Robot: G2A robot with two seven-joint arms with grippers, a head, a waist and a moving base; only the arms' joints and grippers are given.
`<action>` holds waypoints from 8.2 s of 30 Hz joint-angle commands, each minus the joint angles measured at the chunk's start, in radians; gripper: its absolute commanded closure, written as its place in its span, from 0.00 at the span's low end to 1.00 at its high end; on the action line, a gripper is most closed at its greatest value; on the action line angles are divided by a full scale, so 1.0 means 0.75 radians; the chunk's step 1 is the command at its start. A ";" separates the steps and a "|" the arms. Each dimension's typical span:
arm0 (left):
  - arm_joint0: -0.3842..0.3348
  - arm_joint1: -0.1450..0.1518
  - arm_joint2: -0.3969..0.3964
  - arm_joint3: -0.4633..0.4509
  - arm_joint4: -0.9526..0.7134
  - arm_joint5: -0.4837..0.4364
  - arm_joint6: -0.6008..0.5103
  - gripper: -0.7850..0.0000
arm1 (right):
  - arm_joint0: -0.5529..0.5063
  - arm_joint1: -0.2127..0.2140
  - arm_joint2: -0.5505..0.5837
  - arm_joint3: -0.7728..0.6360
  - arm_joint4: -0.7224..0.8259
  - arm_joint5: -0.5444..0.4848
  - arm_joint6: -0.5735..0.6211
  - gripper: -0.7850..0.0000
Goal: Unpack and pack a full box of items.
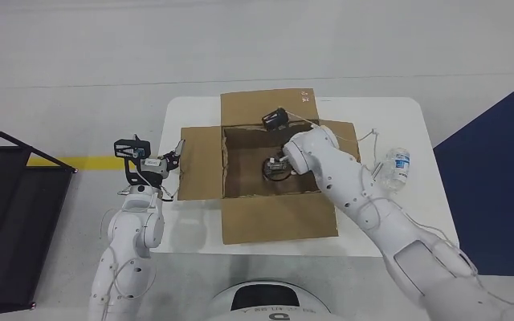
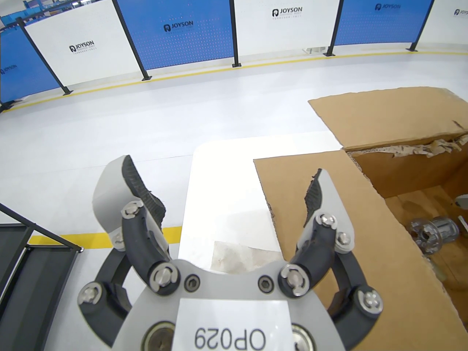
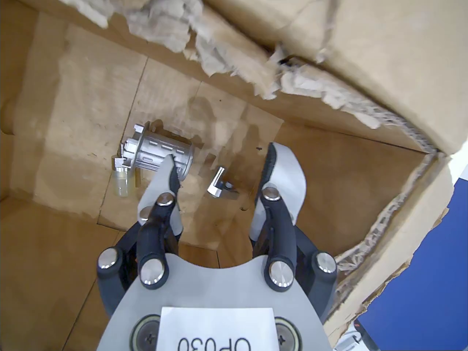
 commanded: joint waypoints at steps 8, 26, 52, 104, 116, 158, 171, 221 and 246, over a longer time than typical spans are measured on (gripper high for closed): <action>0.000 0.000 0.000 0.000 0.000 0.000 0.000 0.00 | -0.478 0.120 0.704 -0.662 0.322 -0.091 -0.231 0.05; 0.000 0.000 0.000 0.000 0.000 0.000 0.000 0.00 | -0.657 0.172 1.309 -0.230 0.559 0.241 -0.275 0.00; 0.000 0.000 0.000 0.000 0.000 0.000 0.000 0.00 | -0.553 0.204 1.178 0.036 0.167 0.433 -0.081 0.06; 0.000 0.000 0.000 0.000 0.000 0.000 0.000 0.00 | -1.062 0.134 1.174 -1.066 0.793 -0.122 -0.692 1.00; 0.000 0.000 0.000 0.000 0.000 0.000 0.000 0.00 | -0.683 0.130 0.572 -0.807 0.225 -0.215 -0.396 1.00; 0.000 0.000 0.000 0.000 0.000 0.000 0.000 0.00 | -0.778 0.152 1.120 -0.486 0.372 0.282 -0.303 0.00; 0.000 0.000 0.000 0.000 0.000 0.000 0.000 0.00 | -0.611 0.158 0.918 -0.185 -0.003 0.361 0.003 0.59; 0.000 0.000 0.000 0.000 0.000 0.000 0.000 0.00 | -0.848 0.124 1.380 -0.349 0.689 0.438 -0.631 1.00; 0.000 0.000 0.000 0.000 0.000 0.000 0.000 0.00 | -0.987 0.089 1.165 -1.088 0.897 -0.284 -0.752 1.00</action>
